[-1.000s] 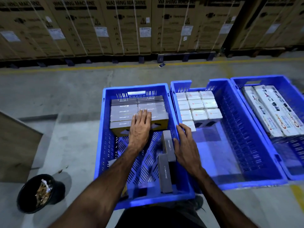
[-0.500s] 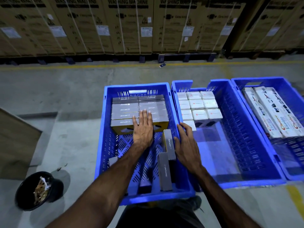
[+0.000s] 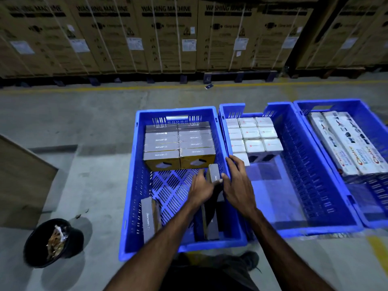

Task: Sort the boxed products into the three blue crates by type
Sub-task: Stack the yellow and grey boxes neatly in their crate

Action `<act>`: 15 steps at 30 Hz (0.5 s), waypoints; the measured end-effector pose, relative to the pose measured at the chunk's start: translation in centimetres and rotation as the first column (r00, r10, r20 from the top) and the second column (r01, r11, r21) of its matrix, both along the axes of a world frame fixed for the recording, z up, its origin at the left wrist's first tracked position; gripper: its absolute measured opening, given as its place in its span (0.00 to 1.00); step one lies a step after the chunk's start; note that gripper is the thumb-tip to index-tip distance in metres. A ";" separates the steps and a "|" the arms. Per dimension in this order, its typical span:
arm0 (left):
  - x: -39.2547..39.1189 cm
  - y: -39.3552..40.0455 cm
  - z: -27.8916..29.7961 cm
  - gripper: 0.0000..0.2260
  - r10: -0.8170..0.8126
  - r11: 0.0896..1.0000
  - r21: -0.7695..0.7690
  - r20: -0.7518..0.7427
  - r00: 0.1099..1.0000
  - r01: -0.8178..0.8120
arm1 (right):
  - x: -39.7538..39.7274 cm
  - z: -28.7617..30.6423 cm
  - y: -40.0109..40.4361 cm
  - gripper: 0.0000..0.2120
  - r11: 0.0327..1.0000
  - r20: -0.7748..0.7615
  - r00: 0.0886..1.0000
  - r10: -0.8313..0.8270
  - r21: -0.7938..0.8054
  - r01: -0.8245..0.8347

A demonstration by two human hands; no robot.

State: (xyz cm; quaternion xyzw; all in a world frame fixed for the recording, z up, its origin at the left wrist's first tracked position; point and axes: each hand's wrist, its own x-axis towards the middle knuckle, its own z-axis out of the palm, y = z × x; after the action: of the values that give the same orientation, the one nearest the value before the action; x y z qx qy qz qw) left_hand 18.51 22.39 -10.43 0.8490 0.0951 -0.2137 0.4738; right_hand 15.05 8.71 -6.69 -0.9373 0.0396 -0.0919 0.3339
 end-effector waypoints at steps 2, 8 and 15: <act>0.4 -0.1 -1.4 0.43 0.023 0.999 -0.044 -0.050 0.998 -0.025 | -0.2 0.0 0.0 0.25 1.000 -0.011 1.000 -0.005 0.016 0.005; 0.0 0.7 0.8 0.43 -0.017 0.999 0.050 -0.102 0.995 0.022 | -0.3 0.0 -0.1 0.25 0.999 -0.016 1.000 -0.001 0.048 0.002; -1.4 -0.2 2.5 0.29 0.072 0.971 0.230 -0.026 0.997 -0.064 | -0.3 -0.1 -0.2 0.25 0.997 -0.007 1.000 0.007 0.074 -0.007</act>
State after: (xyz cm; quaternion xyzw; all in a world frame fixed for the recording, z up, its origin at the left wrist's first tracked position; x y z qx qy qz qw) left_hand 17.07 22.22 -7.91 0.8905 0.1562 -0.1996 0.3780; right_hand 14.79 8.49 -6.84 -0.9247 0.0409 -0.0860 0.3685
